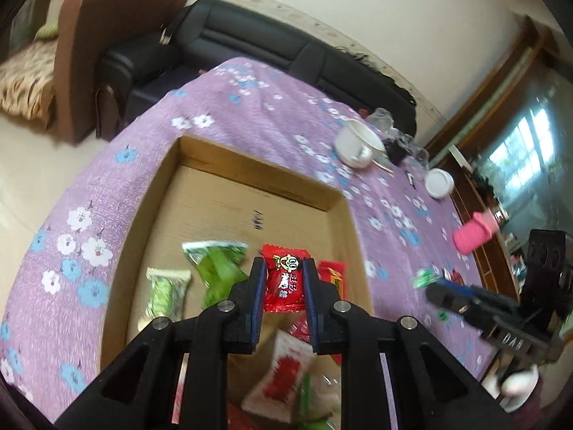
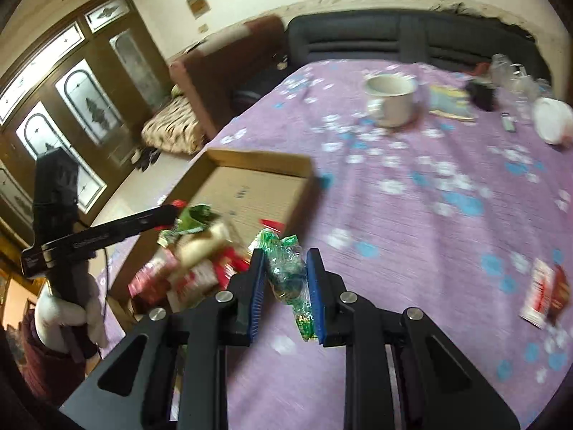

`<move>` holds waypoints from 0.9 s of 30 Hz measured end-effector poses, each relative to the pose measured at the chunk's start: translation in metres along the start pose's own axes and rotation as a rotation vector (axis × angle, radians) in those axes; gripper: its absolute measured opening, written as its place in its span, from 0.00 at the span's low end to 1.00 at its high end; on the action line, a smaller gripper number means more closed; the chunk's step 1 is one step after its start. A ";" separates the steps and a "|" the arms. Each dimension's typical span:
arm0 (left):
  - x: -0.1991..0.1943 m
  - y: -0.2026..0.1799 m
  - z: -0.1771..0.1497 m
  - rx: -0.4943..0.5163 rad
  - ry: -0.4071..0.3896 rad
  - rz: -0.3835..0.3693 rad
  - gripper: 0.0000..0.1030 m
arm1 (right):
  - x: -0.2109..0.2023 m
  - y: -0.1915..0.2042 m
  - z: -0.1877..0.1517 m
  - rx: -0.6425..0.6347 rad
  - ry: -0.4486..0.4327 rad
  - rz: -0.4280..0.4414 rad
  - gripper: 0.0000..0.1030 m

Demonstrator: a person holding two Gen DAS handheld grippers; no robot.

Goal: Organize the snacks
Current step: 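Carry both candies over the cardboard box and open both tools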

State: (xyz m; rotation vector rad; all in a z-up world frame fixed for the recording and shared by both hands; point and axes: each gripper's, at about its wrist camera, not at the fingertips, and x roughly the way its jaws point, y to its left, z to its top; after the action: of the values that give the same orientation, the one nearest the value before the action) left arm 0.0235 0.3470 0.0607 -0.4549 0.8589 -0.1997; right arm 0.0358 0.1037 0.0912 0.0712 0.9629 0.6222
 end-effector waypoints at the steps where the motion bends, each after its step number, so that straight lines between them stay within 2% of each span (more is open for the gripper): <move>1: 0.004 0.004 0.002 -0.011 0.006 0.002 0.18 | 0.013 0.006 0.005 0.004 0.017 0.012 0.25; 6: 0.012 0.021 0.005 -0.066 0.011 -0.002 0.19 | 0.065 0.026 0.020 0.011 0.078 0.020 0.25; 8: 0.009 0.021 0.005 -0.065 -0.007 0.002 0.31 | 0.079 0.028 0.024 0.025 0.081 0.014 0.25; 10: 0.006 0.020 0.005 -0.064 -0.022 -0.015 0.59 | 0.088 0.026 0.026 0.048 0.089 0.019 0.26; 12: 0.001 0.018 0.003 -0.057 -0.034 -0.020 0.62 | 0.090 0.025 0.026 0.055 0.087 0.015 0.27; 16: -0.006 0.016 -0.002 -0.068 -0.046 -0.042 0.62 | 0.070 0.020 0.024 0.044 0.039 -0.001 0.37; 21: -0.028 -0.012 -0.017 -0.016 -0.101 -0.054 0.63 | 0.027 0.006 -0.001 0.031 -0.026 -0.011 0.41; 24: -0.049 -0.048 -0.033 0.080 -0.171 -0.002 0.67 | 0.002 -0.006 -0.026 0.037 -0.062 -0.018 0.44; 27: -0.064 -0.086 -0.056 0.146 -0.252 0.092 0.78 | -0.021 -0.025 -0.051 0.072 -0.094 -0.023 0.46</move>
State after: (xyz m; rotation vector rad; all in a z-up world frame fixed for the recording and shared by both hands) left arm -0.0593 0.2765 0.1127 -0.2959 0.6118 -0.1166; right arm -0.0011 0.0611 0.0683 0.1517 0.8937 0.5587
